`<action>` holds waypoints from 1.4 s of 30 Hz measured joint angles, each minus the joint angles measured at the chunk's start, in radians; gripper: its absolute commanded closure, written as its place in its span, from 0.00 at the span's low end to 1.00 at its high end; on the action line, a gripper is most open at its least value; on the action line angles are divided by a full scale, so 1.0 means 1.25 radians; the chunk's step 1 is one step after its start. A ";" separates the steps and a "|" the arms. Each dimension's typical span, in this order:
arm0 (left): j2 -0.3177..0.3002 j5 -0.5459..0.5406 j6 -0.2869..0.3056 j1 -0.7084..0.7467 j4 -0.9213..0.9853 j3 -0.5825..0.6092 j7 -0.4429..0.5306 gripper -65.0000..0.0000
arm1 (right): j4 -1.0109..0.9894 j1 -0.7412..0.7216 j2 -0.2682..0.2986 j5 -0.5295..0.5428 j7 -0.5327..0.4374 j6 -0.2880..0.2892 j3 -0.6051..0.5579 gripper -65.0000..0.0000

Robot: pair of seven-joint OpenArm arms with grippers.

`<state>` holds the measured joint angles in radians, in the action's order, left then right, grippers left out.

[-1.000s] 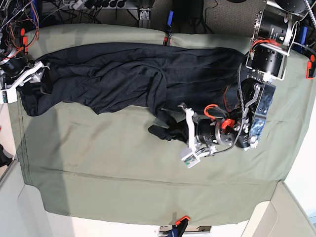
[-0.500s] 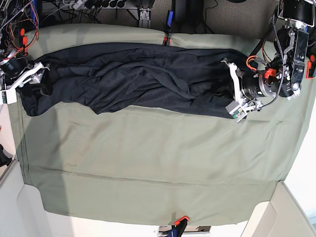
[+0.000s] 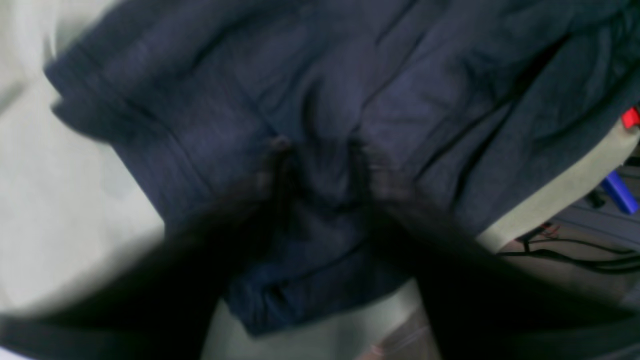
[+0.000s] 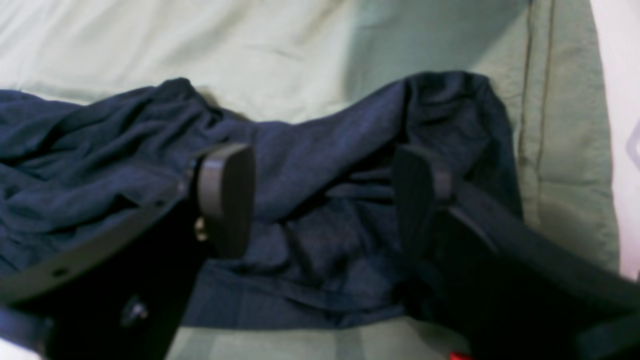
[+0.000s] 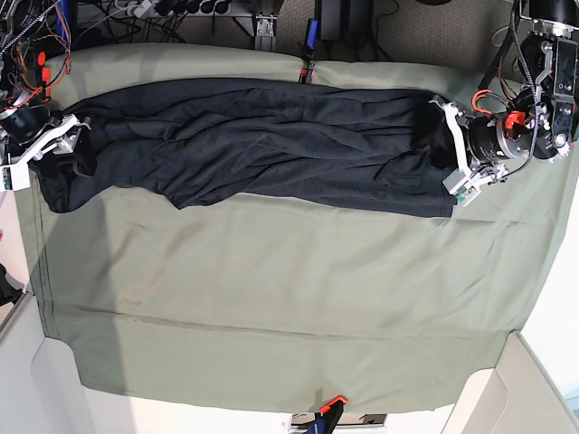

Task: Fold the T-shirt properly
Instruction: 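Grasp the shirt's end with the left gripper and tuck it inward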

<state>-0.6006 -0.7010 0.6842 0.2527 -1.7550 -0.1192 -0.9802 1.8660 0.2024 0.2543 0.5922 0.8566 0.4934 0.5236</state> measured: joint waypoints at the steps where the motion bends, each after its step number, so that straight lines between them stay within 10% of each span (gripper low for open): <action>1: 0.000 0.002 -0.019 0.005 0.000 0.000 0.000 0.34 | 0.000 0.000 0.000 0.002 0.000 0.000 0.000 0.35; 7: 0.002 -0.013 -0.074 0.005 -0.008 -0.097 0.004 0.35 | -0.007 0.000 0.000 0.002 -0.003 0.000 0.000 0.35; 15: 0.023 -0.161 -0.026 0.052 -0.008 -0.293 -0.007 0.35 | -0.022 0.000 0.000 0.002 -0.002 0.000 0.000 0.35; 32: 0.249 -0.171 -0.020 0.086 0.133 -0.307 0.085 0.35 | -0.022 0.000 0.000 0.020 0.001 0.000 0.000 0.35; 42: 0.278 -0.139 -0.019 -0.009 0.176 -0.283 0.073 0.35 | -0.022 0.000 0.000 0.028 0.029 0.000 0.000 0.35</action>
<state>-0.2531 -0.8745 0.6601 0.2417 -1.5345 -0.4732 -0.8886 1.8381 0.2028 0.2546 0.6277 0.8928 0.4938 0.5232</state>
